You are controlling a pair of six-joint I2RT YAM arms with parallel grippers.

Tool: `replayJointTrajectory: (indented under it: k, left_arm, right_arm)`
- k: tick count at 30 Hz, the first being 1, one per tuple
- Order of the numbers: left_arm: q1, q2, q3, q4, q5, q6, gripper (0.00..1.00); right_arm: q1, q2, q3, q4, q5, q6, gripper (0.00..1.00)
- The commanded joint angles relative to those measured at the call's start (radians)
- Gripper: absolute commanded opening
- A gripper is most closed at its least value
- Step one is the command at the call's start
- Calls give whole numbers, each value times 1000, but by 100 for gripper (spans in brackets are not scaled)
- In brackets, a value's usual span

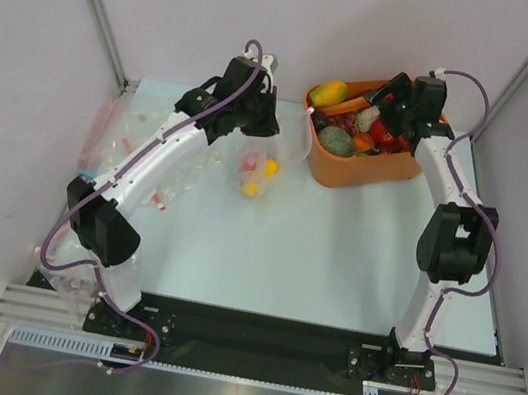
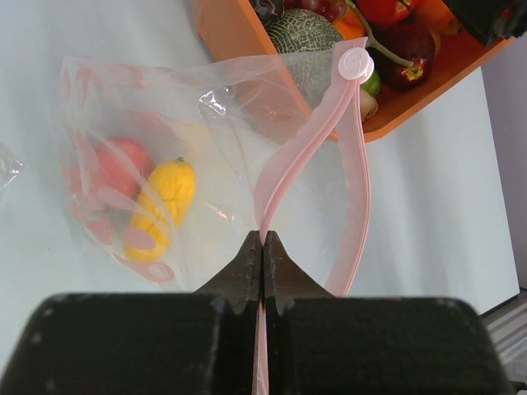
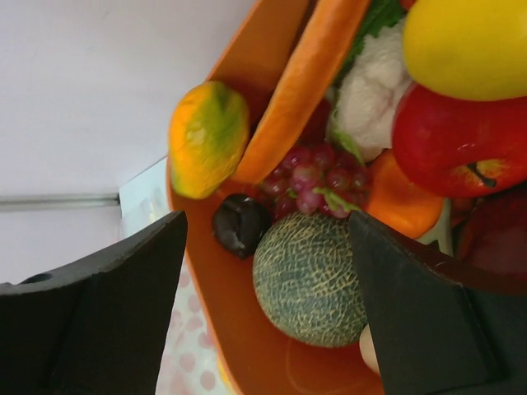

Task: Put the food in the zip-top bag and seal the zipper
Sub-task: Pick up the fake bread from the bin.

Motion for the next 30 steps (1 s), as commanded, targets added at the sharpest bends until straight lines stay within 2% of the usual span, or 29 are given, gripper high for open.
replayJointTrajectory:
  k: [1,19,25,27,28,29,30]
  left_arm:
    - [-3,-60,-9,7,14,-24,0]
    - [-6,-150,-128,-5,5,-58,0]
    - [-6,-154,-127,-17,-7,-53,0]
    - [-6,-155,-125,-23,-9,-47,0]
    - [-6,-155,-127,-26,-10,-45,1]
    - [-6,-157,-127,-28,-10,-45,0]
    - [-4,-154,-128,-29,-10,-42,0]
  right_arm:
    - [-5,58,96,23,93,56,85]
    - [27,378,437,-20,285,159,84]
    - [56,447,492,6,302,192,71]
    - [62,467,509,6,299,202,60]
    - [62,469,519,7,299,206,52]
    - [62,467,521,9,305,200,40]
    - [64,463,521,15,314,189,34]
